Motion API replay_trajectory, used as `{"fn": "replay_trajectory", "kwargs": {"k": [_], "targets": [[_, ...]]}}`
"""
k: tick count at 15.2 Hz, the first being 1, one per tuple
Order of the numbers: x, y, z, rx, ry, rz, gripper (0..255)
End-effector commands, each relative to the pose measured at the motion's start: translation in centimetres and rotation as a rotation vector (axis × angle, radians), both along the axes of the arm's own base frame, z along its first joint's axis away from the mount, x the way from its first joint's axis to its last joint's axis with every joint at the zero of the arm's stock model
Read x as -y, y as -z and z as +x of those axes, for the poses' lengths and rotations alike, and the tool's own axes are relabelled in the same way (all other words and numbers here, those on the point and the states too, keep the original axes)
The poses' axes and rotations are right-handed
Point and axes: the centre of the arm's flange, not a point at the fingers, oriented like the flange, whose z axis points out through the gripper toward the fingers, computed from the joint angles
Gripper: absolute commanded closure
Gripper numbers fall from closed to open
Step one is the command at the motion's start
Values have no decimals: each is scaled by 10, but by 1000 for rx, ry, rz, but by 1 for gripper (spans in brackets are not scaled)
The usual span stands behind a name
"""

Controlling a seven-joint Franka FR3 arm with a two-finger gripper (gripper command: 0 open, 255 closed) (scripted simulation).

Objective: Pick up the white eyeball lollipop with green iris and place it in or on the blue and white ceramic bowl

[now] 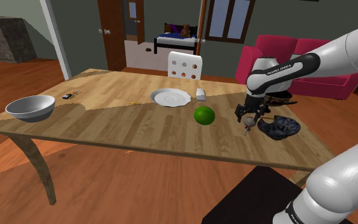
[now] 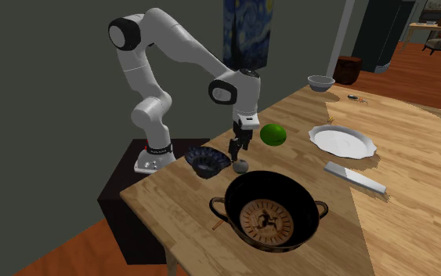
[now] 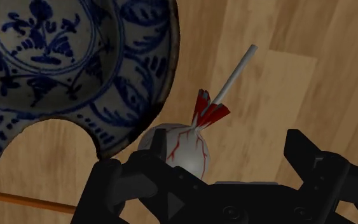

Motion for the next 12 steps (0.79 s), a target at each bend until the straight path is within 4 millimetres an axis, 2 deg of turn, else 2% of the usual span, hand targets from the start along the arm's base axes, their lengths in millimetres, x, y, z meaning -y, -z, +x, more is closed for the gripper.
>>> {"fn": "replay_trajectory", "kwargs": {"k": [1, 4, 11, 12], "targets": [[1, 16, -9, -44, 9, 18, 0], [1, 29, -11, -44, 9, 18, 0], [1, 29, -11, -44, 9, 18, 0], [-1, 27, -13, -44, 9, 18, 255]]}}
